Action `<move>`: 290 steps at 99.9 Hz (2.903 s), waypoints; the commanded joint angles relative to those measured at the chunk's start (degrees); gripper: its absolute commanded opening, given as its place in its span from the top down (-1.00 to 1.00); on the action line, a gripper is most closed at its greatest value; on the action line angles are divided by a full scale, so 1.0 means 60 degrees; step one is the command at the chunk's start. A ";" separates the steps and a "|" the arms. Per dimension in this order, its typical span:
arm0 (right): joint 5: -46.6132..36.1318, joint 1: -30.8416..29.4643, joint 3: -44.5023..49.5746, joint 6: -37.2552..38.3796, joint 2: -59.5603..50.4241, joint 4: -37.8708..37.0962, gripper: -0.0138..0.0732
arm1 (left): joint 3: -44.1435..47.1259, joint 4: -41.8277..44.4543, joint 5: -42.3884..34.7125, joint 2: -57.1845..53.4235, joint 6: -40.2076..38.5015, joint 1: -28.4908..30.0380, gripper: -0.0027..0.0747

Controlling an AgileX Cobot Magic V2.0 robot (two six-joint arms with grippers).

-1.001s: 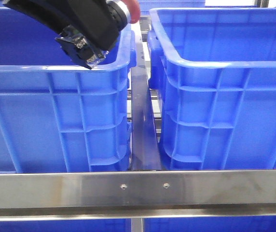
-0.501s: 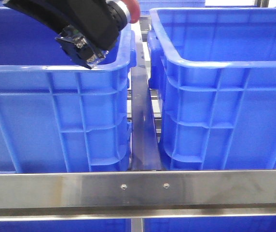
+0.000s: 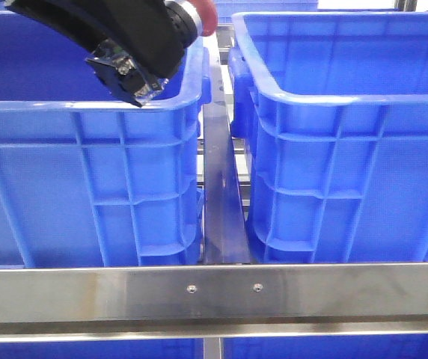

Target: Pick red and yellow buttons and place in box

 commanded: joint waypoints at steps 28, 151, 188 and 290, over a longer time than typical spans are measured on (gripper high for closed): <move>0.0644 0.0157 -0.0315 -0.3130 0.1914 0.5559 -0.72 | -0.0277 -0.0145 -0.0529 -0.0222 -0.0010 -0.0076 0.53; 0.0105 0.3688 -0.2748 -0.3610 0.6723 0.6164 -0.16 | -0.0277 -0.0145 -0.0560 -0.0222 -0.0010 -0.0076 0.53; 0.0193 0.3688 -0.2748 -0.3610 0.6723 0.6164 0.14 | -0.0277 -0.0036 -0.0603 -0.0222 -0.0010 -0.0076 -0.41; -0.4137 0.0883 -0.4236 -0.6109 0.6687 0.3738 0.14 | -0.0277 -0.0018 -0.0468 -0.0548 -0.0056 -0.0029 -0.75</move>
